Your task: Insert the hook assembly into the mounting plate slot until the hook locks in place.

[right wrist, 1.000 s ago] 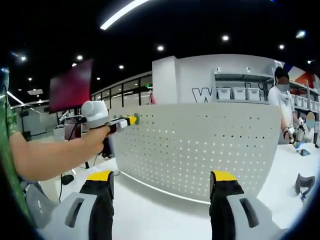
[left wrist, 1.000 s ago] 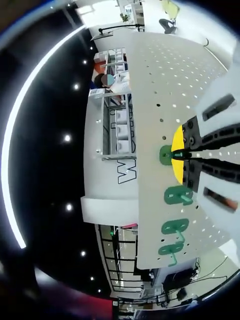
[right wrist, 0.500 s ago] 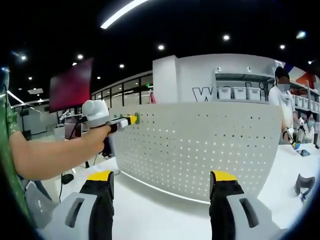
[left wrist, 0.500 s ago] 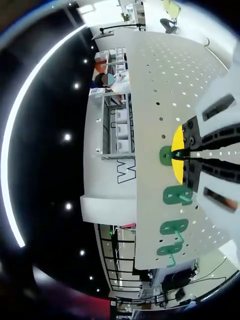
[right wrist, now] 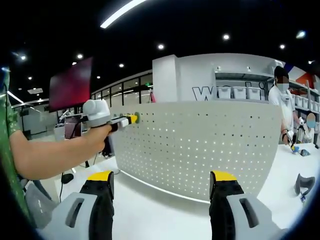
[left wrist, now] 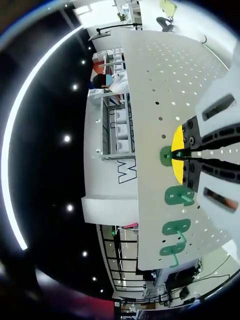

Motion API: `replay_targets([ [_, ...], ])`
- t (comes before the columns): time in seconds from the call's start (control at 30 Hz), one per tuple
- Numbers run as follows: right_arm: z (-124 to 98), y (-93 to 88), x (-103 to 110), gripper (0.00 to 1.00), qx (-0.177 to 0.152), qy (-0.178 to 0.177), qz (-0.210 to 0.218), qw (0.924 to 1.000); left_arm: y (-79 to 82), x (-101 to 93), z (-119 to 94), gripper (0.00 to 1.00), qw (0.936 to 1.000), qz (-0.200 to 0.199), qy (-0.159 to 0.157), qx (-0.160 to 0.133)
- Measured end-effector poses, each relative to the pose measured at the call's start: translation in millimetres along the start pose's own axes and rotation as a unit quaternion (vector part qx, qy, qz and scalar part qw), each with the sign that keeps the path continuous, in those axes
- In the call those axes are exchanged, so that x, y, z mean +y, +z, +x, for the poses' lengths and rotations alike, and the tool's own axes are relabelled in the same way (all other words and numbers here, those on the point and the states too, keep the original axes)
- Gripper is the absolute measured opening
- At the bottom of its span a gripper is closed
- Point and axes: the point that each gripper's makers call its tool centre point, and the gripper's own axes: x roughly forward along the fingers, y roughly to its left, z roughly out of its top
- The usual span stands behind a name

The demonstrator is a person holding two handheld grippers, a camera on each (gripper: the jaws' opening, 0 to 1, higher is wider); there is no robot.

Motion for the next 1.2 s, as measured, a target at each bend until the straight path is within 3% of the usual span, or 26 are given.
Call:
replay_targets([
  [1.2,-0.3,0.1,-1.2,0.79,-0.003,0.000,0.003,1.0000,-3.2,0.9,-5.1,0.04,0.9999,0.012,0.001,-0.005],
])
